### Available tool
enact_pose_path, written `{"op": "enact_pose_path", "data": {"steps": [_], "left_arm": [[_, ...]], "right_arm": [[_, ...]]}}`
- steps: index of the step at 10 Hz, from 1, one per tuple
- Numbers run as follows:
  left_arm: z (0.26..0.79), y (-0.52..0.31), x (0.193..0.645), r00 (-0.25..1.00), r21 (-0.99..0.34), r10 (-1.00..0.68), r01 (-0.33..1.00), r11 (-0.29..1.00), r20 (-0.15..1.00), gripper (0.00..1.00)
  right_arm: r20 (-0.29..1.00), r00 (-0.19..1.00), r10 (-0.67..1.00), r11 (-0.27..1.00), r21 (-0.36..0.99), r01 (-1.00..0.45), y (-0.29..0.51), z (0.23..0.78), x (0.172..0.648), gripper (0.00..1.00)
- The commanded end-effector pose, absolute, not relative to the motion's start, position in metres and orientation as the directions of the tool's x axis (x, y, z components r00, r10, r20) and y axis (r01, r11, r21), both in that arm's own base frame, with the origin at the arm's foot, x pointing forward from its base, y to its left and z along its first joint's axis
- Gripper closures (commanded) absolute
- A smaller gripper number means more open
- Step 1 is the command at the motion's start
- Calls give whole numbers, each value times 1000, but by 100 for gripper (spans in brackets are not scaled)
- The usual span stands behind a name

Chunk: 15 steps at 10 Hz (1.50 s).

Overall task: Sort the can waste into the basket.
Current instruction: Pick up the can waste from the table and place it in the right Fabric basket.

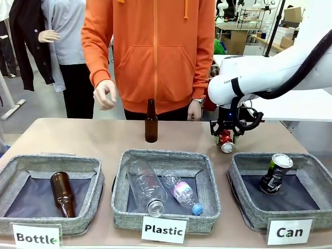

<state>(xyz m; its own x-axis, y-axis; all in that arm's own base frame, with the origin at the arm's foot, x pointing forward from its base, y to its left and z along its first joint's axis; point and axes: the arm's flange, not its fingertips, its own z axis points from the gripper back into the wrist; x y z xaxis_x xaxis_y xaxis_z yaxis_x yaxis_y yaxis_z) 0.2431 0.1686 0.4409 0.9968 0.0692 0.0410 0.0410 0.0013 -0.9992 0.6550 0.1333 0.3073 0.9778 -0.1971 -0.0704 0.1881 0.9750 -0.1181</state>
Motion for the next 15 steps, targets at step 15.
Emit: {"op": "enact_pose_path", "data": {"steps": [15], "left_arm": [[444,169,242,996,-998,71,60,-13,58,0]], "right_arm": [[-81,635,768,637,196,-745,35,509,455,100]]}}
